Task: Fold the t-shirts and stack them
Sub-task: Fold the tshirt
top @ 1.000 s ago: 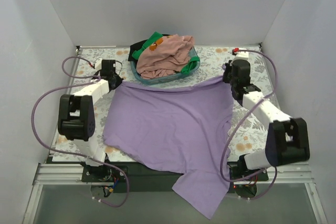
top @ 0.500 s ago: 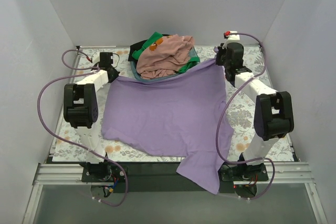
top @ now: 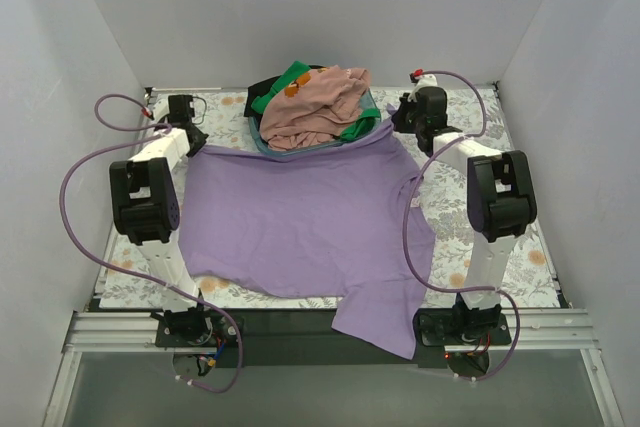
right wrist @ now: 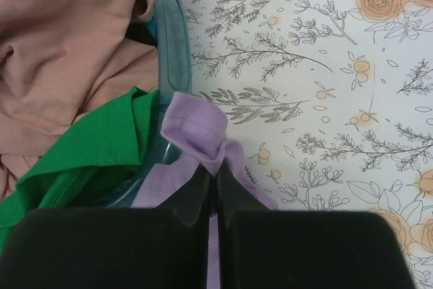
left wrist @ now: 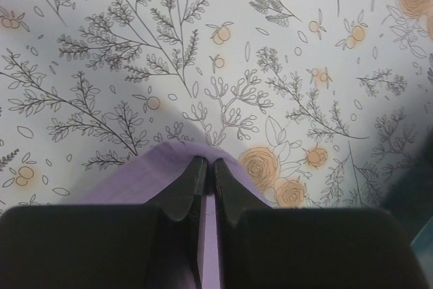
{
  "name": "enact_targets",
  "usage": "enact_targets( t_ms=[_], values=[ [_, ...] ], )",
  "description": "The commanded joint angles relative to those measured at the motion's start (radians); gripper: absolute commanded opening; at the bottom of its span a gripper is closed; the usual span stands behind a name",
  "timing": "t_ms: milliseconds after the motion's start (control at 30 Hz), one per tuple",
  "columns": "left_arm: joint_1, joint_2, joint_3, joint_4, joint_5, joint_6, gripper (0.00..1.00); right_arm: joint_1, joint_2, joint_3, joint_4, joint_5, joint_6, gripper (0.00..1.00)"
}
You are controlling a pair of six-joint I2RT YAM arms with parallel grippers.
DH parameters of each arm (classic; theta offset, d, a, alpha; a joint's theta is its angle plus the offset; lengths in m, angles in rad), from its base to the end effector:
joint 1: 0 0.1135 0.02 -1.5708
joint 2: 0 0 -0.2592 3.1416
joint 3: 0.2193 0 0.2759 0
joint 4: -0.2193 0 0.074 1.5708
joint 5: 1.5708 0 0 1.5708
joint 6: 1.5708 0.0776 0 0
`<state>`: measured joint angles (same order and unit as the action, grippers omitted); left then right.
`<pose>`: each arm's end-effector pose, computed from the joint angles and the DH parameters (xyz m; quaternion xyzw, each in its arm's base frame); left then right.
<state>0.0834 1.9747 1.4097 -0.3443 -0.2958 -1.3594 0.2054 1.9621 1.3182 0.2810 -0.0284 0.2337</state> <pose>0.4690 0.0619 0.1414 -0.6538 0.6708 -0.0794 0.3410 0.5007 0.1066 0.1856 0.0036 0.8230 0.1351 0.5517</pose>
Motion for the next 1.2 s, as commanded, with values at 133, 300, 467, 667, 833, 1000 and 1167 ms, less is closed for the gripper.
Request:
enact_targets(
  t_ms=[133, 300, 467, 667, 833, 1000, 1167],
  values=[
    [-0.001, -0.011, 0.043, 0.004, 0.01, 0.039, 0.0, 0.02, -0.052, 0.018, 0.052, -0.015, 0.006, 0.01],
    [-0.001, -0.08, -0.035, -0.005, 0.03, 0.025, 0.0, 0.028, -0.181, -0.15, 0.05, 0.067, 0.009, 0.01],
    [0.001, -0.21, -0.173, 0.007, 0.044, 0.0, 0.0, 0.026, -0.354, -0.322, 0.047, 0.105, 0.026, 0.01],
    [-0.001, -0.35, -0.336, 0.016, 0.072, -0.036, 0.0, 0.028, -0.535, -0.481, 0.006, 0.114, 0.024, 0.01],
    [0.003, -0.47, -0.452, -0.036, 0.009, -0.072, 0.0, 0.028, -0.649, -0.557, -0.043, 0.097, 0.036, 0.01],
    [0.026, -0.504, -0.488, -0.148, -0.039, -0.124, 0.0, 0.028, -0.761, -0.622, -0.153, 0.093, 0.049, 0.01],
    [0.032, -0.536, -0.494, -0.24, -0.037, -0.185, 0.0, 0.031, -0.856, -0.707, -0.235, 0.068, 0.098, 0.01]
  ],
)
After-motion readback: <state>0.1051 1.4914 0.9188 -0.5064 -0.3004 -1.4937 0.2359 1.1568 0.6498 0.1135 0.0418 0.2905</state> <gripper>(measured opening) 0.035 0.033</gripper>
